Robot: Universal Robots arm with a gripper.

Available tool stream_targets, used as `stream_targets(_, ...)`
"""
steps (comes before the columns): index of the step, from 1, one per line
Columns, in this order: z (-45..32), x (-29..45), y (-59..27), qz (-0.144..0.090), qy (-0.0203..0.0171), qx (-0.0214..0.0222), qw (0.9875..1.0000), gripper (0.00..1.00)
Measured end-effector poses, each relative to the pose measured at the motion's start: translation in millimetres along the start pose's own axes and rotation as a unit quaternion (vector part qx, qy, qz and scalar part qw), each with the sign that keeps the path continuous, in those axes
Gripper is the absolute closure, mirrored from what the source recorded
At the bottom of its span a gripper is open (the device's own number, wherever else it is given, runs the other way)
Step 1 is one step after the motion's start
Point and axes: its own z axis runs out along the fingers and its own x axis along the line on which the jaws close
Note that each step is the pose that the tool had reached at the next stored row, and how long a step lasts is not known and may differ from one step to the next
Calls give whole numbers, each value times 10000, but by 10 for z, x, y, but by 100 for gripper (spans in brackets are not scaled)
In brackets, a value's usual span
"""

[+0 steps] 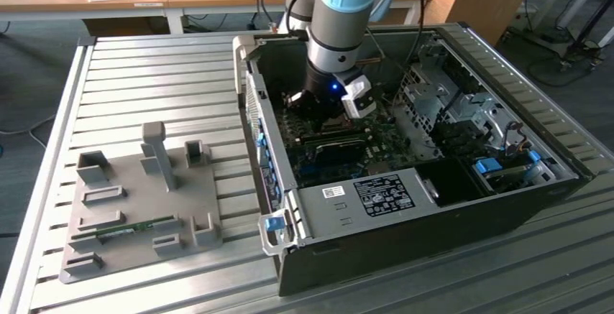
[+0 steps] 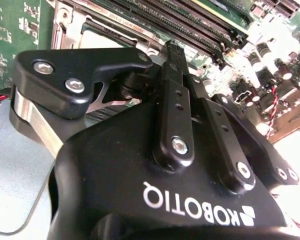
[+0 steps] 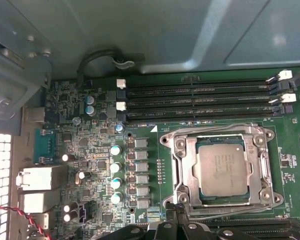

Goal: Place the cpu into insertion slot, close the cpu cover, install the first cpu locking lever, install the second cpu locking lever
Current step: 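Install the second cpu locking lever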

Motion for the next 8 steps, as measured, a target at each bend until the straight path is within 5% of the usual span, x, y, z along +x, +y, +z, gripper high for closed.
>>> stream_targets(8,66,15,-10,0,-2,4,10000,89)
